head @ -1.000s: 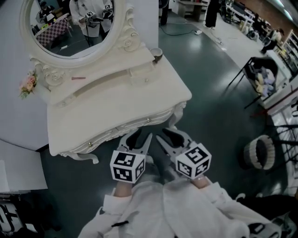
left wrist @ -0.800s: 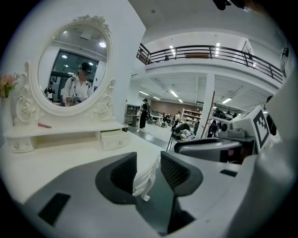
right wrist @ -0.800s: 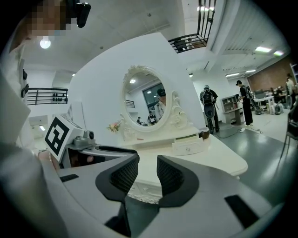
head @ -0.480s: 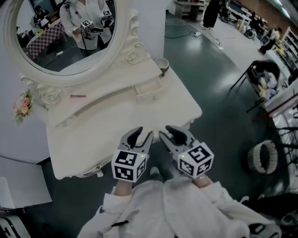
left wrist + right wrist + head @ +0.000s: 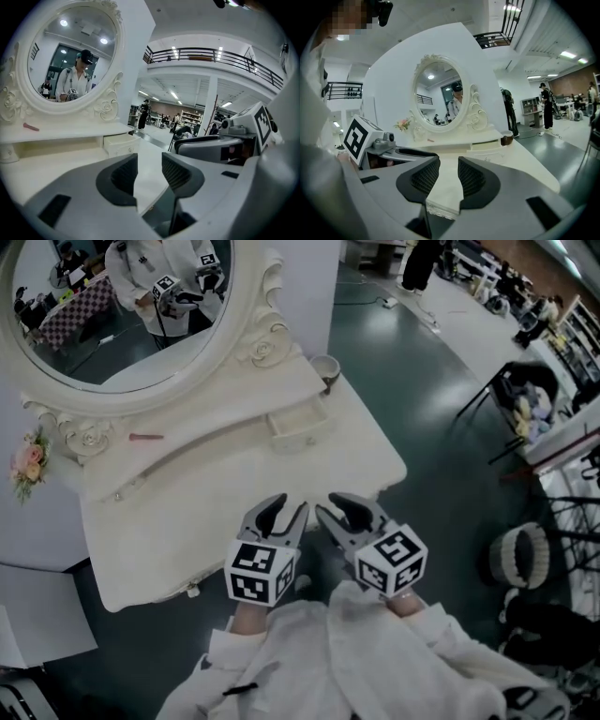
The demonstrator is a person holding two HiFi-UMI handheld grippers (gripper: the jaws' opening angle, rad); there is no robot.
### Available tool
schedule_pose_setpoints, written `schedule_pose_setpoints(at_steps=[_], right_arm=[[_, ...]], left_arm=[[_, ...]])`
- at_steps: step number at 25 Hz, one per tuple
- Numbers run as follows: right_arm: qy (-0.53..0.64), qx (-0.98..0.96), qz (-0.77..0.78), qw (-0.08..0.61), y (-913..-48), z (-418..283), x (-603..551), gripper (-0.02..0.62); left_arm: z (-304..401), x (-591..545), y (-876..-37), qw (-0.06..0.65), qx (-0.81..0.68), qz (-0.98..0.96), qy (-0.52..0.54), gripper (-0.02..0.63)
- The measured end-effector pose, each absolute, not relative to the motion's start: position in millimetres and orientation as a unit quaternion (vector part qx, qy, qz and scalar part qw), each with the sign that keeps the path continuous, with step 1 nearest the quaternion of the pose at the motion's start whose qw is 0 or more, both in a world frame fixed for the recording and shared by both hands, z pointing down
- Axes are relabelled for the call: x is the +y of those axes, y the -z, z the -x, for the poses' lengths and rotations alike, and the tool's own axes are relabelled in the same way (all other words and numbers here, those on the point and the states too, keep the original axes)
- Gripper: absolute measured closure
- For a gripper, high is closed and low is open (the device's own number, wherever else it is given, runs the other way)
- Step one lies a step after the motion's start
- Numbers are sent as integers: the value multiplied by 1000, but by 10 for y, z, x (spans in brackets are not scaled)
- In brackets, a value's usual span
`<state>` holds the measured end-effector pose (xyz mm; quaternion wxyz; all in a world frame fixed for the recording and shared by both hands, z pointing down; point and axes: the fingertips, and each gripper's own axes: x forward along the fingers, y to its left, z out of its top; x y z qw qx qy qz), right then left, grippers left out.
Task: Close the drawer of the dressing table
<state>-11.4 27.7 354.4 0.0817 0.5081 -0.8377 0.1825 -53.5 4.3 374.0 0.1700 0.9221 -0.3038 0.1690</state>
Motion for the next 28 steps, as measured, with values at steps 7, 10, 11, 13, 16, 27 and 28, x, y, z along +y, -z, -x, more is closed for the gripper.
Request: schedule_pose_setpoints(at_steps=[7, 10, 11, 13, 16, 27, 28], right_arm=[[-197, -845, -489, 88, -3662, 104, 43, 489], [-200, -852, -475, 91, -3659, 93, -133, 491], [-202, -854, -470, 93, -3664, 82, -187, 491], [-203, -858, -461, 95, -3654, 45, -318, 489], [-203, -862, -454, 97, -3638, -49, -538, 489], [-207, -874, -427, 104, -3717, -292, -1191, 491], [-206, -875, -424, 106, -3715, -304, -1231, 489]], left_arm=[[617, -132, -3914, 191, -328, -908, -174, 465], [641, -291, -3928, 199, -345, -900, -178, 465], [645, -338, -3925, 201, -350, -897, -179, 465], [631, -459, -3909, 203, -360, -893, -179, 465], [583, -658, -3882, 204, -371, -888, -178, 465], [445, -1193, -3922, 215, -396, -873, -184, 465], [439, -1235, -3923, 215, -399, -872, -185, 465]])
